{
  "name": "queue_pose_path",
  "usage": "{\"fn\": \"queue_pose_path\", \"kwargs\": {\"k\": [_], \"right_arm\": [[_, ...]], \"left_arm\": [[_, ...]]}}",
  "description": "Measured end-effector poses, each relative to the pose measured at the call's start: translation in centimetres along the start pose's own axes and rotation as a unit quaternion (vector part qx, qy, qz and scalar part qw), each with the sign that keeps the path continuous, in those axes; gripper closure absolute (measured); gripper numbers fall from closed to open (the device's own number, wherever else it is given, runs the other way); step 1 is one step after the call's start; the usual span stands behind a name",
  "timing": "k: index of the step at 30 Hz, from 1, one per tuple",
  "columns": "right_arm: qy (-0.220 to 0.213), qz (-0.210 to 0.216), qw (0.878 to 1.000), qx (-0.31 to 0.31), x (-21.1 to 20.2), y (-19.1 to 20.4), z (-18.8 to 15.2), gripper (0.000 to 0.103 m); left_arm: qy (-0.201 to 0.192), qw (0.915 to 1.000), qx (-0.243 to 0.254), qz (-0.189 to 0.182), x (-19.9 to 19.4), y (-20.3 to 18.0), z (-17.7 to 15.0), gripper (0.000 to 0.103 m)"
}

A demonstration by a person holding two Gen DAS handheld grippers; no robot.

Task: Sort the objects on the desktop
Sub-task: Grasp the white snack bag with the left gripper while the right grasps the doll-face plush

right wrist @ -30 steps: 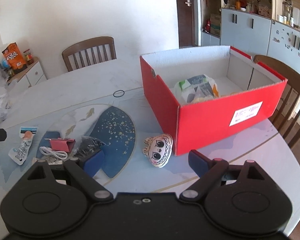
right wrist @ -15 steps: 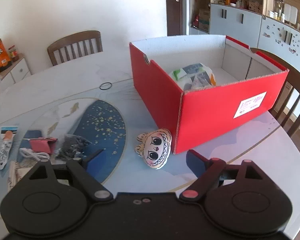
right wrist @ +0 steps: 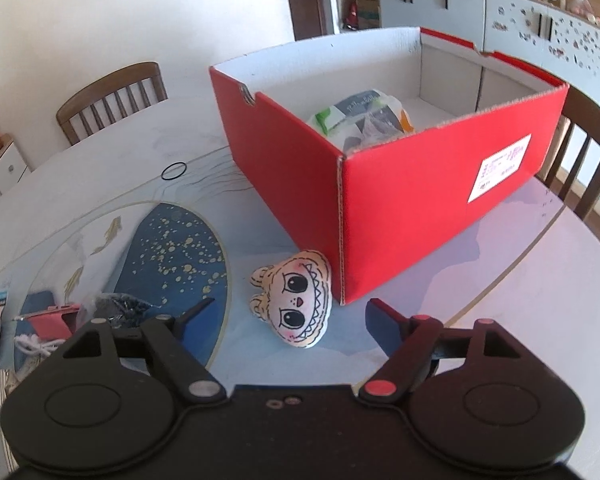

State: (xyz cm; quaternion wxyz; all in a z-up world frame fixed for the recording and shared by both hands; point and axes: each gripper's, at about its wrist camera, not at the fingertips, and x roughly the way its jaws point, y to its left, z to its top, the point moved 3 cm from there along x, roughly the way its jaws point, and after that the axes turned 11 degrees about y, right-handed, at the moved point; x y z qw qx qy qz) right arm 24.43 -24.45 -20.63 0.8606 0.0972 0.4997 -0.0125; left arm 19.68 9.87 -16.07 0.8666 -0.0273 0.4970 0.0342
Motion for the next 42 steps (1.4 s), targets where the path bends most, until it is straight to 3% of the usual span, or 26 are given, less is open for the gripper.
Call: {"fn": "queue_pose_path", "kwargs": {"k": [13,21,24,27,31,42], "right_arm": [[0.011,-0.003,1.000,0.020,0.9,0.0,0.4,0.029],[0.008,-0.008,1.000,0.026,0.9,-0.2,0.5,0.044],[0.009,-0.009,0.999,0.030,0.8,-0.4,0.4,0.048],[0.009,-0.007,1.000,0.028,0.7,-0.4,0.3,0.057],[0.011,-0.003,1.000,0.027,0.5,-0.3,0.2,0.062],[0.015,0.010,1.000,0.020,-0.8,-0.5,-0.9,0.064]], "left_arm": [[0.018,0.9998,0.010,0.006,1.9,-0.3,0.0,0.001],[0.017,0.9998,0.009,0.009,2.0,-0.6,0.0,0.003],[0.016,0.9998,0.011,0.007,1.9,-0.8,0.0,0.009],[0.012,0.9998,0.017,0.003,1.7,-1.1,0.2,0.022],[0.010,0.9996,0.025,-0.001,1.5,-1.4,0.5,0.038],[0.012,0.9996,0.022,-0.014,0.9,-1.4,0.2,0.041]]}}
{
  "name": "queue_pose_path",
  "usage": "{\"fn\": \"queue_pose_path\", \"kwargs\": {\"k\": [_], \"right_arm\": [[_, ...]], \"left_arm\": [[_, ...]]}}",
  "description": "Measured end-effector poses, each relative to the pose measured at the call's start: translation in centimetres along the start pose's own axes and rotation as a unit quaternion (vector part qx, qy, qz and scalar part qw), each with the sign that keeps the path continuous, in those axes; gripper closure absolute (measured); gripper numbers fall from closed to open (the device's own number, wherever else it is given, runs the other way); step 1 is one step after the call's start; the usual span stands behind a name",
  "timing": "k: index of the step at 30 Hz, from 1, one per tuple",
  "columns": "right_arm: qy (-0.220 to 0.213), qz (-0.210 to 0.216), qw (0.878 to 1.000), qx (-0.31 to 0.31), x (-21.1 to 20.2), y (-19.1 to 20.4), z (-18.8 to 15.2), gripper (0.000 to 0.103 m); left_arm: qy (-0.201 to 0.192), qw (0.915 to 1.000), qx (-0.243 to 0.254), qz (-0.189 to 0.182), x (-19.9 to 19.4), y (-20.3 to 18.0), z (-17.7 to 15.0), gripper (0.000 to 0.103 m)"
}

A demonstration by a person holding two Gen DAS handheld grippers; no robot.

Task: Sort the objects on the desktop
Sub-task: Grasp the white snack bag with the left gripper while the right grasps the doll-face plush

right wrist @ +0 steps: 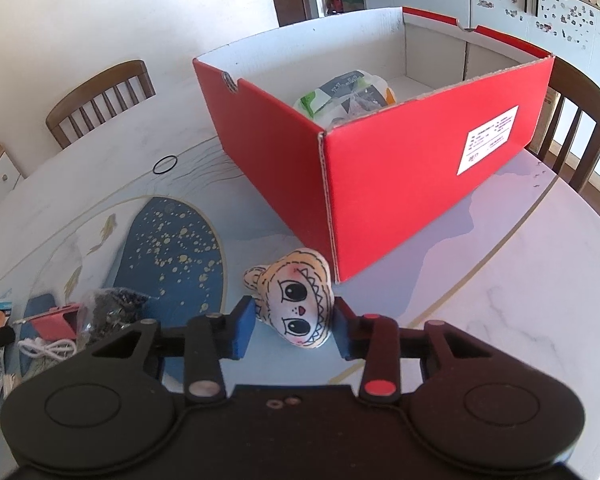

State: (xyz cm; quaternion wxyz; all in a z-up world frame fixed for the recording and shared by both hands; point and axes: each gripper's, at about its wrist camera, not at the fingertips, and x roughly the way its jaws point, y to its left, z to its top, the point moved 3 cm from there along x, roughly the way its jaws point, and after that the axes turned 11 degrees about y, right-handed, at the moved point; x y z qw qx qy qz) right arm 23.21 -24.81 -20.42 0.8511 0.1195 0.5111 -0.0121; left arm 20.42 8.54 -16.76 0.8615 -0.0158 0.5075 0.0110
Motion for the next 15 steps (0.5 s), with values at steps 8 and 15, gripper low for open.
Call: {"fn": "queue_pose_path", "kwargs": {"k": [8,15], "right_arm": [[-0.001,0.008,1.000,-0.012,-1.6,-0.3,-0.8,0.064],[-0.011,0.011,0.999,-0.029,-3.3,-0.5,-1.2,0.064]], "left_arm": [[0.003,0.9999,-0.014,-0.007,-0.8,-0.2,-1.3,0.042],[0.000,0.9997,-0.021,-0.015,-2.0,-0.5,-2.5,0.042]]}}
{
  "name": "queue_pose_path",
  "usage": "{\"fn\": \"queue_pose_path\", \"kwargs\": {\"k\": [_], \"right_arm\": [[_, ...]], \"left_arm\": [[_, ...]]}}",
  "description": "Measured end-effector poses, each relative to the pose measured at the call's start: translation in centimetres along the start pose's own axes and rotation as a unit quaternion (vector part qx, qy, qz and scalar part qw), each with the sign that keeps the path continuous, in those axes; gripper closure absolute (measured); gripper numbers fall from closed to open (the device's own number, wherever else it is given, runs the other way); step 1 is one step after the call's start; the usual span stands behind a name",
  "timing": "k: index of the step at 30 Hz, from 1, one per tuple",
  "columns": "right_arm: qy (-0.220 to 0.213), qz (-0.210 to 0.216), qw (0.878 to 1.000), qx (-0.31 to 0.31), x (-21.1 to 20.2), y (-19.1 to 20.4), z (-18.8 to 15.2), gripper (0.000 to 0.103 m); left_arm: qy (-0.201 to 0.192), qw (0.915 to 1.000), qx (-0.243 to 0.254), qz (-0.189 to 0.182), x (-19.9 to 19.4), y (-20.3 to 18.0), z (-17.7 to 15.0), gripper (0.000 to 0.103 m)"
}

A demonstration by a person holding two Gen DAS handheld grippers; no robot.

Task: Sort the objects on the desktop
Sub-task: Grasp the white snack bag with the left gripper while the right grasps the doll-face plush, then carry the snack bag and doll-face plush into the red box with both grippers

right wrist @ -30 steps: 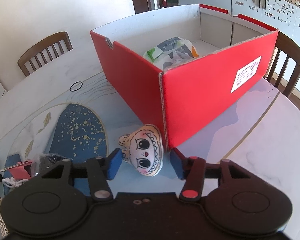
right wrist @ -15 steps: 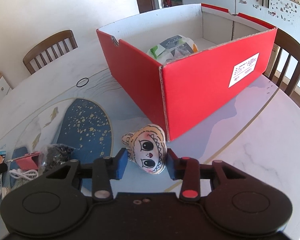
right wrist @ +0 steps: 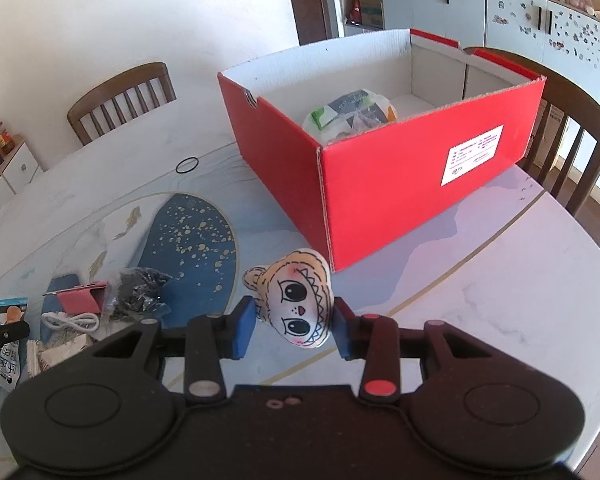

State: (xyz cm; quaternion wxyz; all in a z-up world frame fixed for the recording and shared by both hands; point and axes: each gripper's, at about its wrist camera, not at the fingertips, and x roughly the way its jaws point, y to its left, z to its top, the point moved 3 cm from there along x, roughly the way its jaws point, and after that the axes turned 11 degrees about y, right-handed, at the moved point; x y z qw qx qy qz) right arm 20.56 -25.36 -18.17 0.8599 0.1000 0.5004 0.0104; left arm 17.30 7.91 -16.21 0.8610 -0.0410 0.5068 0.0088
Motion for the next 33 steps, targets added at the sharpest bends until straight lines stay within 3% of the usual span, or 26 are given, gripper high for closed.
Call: {"fn": "queue_pose_path", "kwargs": {"k": [15,33], "right_arm": [[-0.019,0.028,0.999,-0.005,-3.7,-1.1,0.2,0.064],[-0.047,0.068,0.996,-0.021,-7.8,-3.8,3.1,0.064]], "left_arm": [[-0.028,0.9991,-0.006,-0.030,-4.7,-2.1,-0.1,0.042],[-0.050,0.9940,0.028,-0.093,-9.4,-11.0,3.5,0.042]]}}
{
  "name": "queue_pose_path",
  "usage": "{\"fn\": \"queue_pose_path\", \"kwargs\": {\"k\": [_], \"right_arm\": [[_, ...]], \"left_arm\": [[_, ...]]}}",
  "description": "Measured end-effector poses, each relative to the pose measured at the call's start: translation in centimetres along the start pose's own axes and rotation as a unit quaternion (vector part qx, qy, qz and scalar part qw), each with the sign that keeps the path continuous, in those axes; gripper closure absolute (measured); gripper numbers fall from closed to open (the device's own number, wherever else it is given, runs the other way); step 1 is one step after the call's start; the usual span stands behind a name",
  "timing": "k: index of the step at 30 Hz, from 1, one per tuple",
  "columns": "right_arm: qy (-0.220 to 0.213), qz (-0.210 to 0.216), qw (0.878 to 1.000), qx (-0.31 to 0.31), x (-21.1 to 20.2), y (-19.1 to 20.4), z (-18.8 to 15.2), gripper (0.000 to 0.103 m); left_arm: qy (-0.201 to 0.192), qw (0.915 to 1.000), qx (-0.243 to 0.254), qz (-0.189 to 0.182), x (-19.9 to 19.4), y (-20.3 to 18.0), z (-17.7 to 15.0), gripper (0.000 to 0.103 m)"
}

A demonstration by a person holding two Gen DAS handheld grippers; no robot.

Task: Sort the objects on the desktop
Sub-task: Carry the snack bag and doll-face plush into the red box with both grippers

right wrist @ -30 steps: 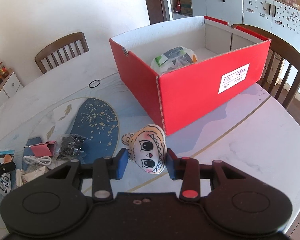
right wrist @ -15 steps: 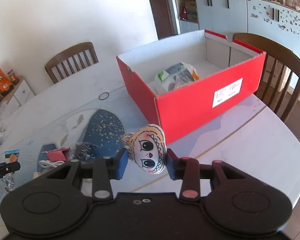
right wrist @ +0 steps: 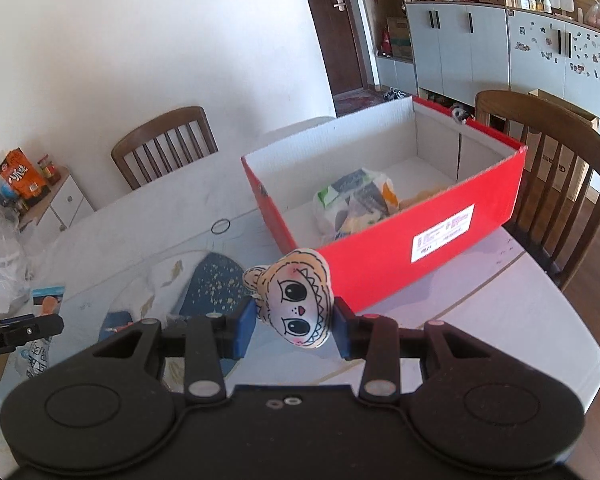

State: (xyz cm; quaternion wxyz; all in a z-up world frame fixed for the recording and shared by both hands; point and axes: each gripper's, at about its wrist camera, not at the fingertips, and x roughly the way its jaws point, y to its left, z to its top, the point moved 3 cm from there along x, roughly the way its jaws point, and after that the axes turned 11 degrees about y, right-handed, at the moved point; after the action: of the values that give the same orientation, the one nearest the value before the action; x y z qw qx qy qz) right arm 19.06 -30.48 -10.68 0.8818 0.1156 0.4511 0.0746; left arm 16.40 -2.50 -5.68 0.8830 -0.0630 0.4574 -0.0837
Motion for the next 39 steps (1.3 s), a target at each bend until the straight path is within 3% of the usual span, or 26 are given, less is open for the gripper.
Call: {"fn": "queue_pose_path", "kwargs": {"k": [17,39], "right_arm": [[-0.021,0.007,1.000,-0.018,-0.4,-5.4,4.7,0.064],[-0.004,0.018,0.998,-0.058,1.6,-12.0,11.1,0.064]], "left_arm": [[-0.023,0.9977,0.049,-0.040,2.5,-10.6,5.4,0.042],[0.003,0.9918,0.116,-0.053,9.5,-20.9,10.7,0.041]]}}
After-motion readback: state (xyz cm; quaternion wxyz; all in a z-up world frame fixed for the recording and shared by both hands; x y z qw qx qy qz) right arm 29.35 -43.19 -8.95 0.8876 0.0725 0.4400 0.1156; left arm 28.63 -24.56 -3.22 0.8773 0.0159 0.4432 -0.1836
